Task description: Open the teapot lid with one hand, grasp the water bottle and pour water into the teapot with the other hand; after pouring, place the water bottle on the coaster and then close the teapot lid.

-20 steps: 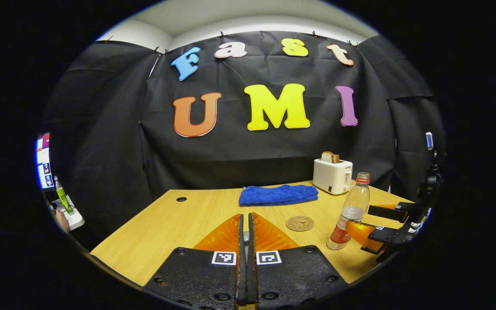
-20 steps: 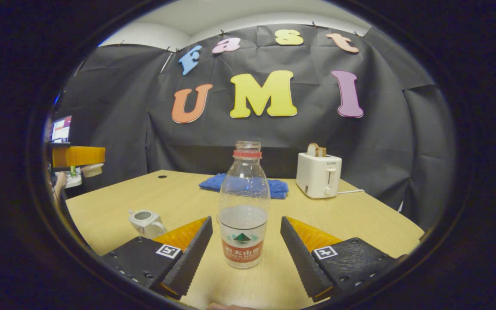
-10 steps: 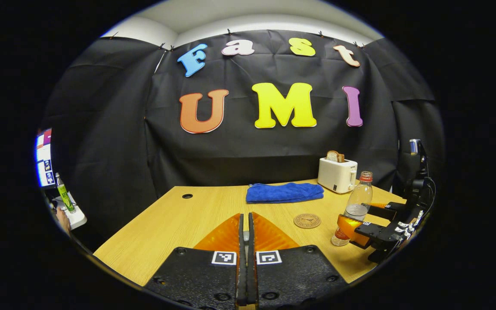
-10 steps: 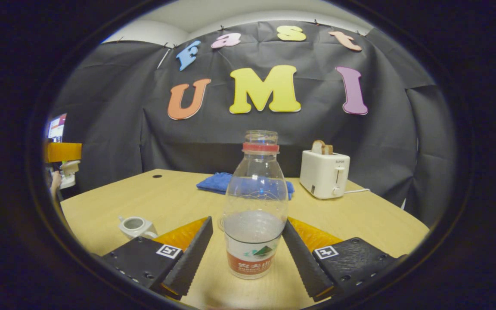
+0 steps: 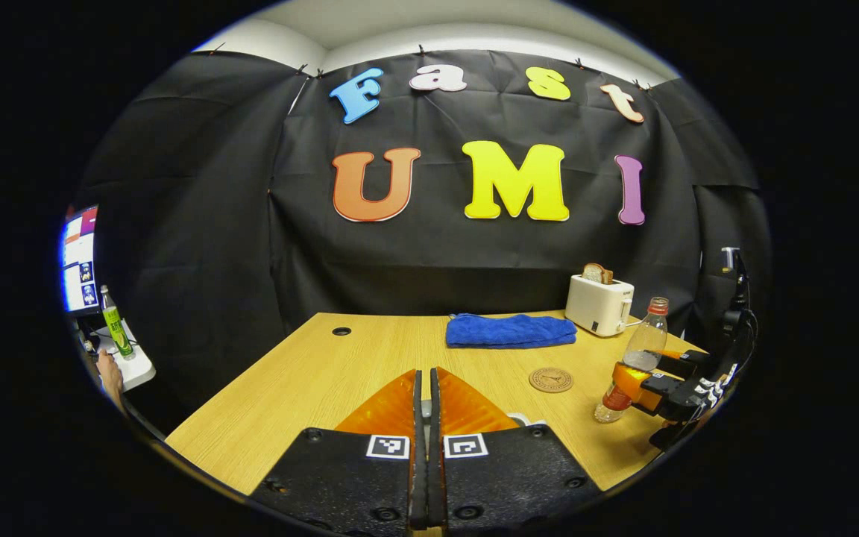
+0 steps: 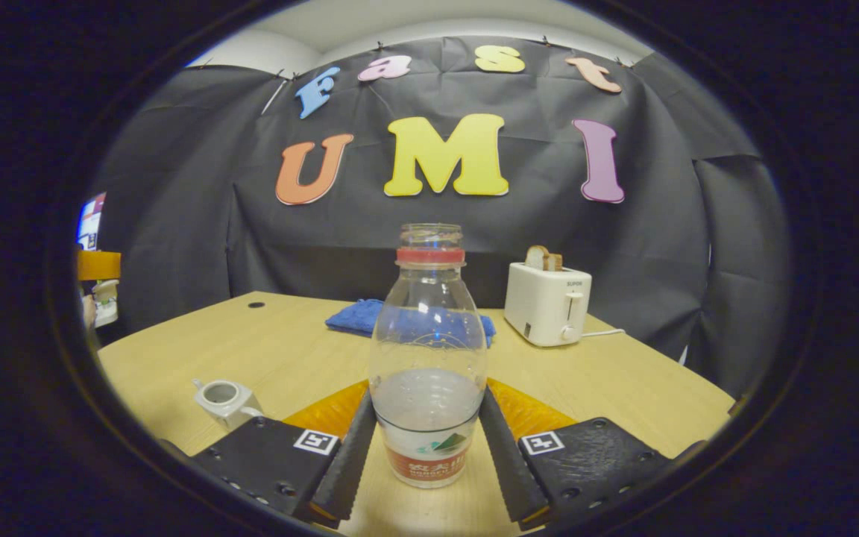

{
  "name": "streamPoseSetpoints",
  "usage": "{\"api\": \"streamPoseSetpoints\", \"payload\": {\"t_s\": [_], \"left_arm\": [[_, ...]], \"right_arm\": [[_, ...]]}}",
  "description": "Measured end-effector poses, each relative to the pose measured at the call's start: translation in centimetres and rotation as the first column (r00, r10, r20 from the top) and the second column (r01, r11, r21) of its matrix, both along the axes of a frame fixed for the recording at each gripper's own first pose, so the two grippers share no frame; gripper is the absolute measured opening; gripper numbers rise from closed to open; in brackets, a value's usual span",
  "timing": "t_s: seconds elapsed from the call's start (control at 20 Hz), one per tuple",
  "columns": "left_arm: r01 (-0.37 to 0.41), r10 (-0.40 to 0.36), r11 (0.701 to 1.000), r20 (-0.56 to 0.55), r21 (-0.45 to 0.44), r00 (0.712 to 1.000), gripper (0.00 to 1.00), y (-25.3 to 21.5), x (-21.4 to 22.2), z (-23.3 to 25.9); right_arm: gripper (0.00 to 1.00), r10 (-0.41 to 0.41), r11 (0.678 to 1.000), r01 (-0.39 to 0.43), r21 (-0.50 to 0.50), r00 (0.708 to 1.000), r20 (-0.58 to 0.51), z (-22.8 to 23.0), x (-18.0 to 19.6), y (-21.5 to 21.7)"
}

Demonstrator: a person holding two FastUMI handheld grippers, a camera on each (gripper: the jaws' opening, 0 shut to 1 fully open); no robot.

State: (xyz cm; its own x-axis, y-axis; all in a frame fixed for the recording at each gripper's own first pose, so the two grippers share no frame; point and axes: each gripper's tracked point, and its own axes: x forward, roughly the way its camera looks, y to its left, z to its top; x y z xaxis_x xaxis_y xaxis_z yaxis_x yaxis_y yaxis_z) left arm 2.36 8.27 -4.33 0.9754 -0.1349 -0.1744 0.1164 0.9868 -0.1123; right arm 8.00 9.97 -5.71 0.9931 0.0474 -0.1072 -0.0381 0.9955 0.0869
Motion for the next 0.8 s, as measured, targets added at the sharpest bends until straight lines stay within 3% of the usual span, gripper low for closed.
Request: {"api": "streamPoseSetpoints", "payload": {"t_s": [0.2,0.35,0.75,0.8], "left_arm": [[0.018,-0.018,1.000,0.003,-0.003,1.000,0.03,0.2,-0.3,0.1],[0.036,-0.036,0.999,0.009,0.011,0.999,0.03,0.2,-0.4,0.1],[0.028,-0.029,0.999,0.025,0.020,0.999,0.03,1.1,-0.7,0.6],[0.027,-0.028,0.999,0.026,0.024,0.999,0.03,1.3,-0.7,0.6]], "right_arm": [[0.74,-0.028,0.991,0.033,-0.130,0.999,0.041,1.7,-0.9,0.4],[0.74,-0.060,0.966,0.070,-0.248,0.997,0.048,2.2,-1.3,0.4],[0.74,-0.133,0.862,0.146,-0.485,0.989,0.061,3.1,-1.3,0.4],[0.74,-0.145,0.835,0.155,-0.528,0.988,0.060,3.0,-1.2,0.5]]}}
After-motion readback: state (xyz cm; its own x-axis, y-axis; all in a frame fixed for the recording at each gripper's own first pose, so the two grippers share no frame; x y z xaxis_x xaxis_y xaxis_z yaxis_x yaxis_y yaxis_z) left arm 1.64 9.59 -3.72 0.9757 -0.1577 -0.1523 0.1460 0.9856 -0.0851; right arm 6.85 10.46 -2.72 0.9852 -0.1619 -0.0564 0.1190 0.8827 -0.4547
